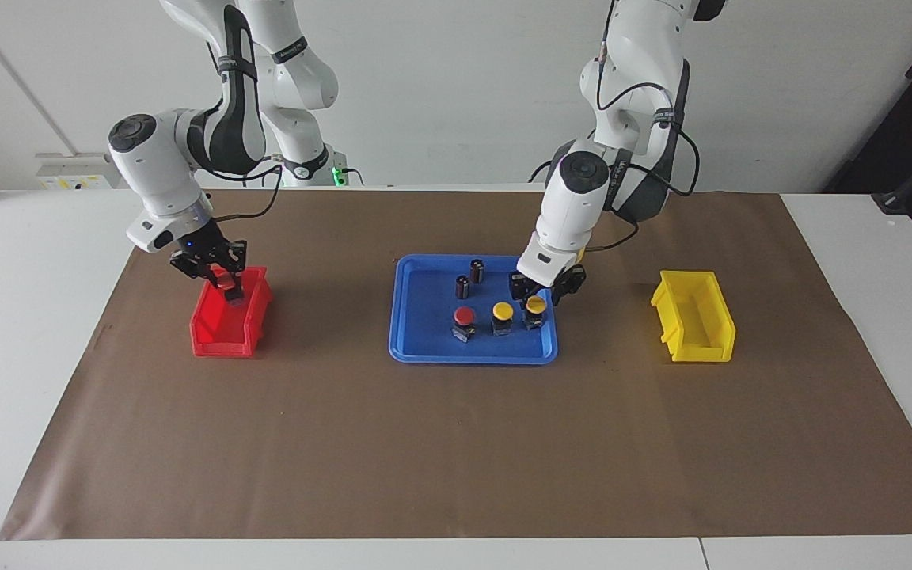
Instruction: Sort red and yellow buttons by color
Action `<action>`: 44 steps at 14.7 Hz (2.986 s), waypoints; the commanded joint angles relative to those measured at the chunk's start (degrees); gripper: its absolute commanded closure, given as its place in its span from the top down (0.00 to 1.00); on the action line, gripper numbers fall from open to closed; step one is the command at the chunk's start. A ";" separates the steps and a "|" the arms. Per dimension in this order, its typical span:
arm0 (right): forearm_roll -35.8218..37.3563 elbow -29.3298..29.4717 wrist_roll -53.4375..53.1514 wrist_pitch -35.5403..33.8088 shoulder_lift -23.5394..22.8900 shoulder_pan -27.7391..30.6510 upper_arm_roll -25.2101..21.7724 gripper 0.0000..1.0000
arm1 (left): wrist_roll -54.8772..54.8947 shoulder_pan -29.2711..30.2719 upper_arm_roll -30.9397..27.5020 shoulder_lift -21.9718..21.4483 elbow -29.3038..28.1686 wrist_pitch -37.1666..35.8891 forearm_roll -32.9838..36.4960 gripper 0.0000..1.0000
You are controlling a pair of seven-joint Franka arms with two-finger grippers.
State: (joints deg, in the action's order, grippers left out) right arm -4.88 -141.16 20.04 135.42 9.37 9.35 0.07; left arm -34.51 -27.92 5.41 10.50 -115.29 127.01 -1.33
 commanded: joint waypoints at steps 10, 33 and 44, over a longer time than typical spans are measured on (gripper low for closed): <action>-1.18 15.44 1.49 -15.32 -3.91 0.23 0.46 0.82 | -2.76 -0.29 -0.93 -2.50 3.90 -7.43 -2.79 0.02; 9.63 46.17 -61.18 -12.73 -33.98 -43.71 1.43 0.80 | 39.61 30.30 -2.33 -12.88 -12.67 -4.77 2.65 0.06; 9.10 43.96 -61.09 -8.95 -33.36 -43.72 1.43 0.56 | 39.87 30.21 -2.33 -8.93 -4.80 -10.52 2.65 0.63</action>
State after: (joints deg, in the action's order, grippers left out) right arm 3.90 -95.12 -40.32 124.52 -25.40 -34.56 1.42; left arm 4.83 1.80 2.38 -0.06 -125.65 121.98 0.05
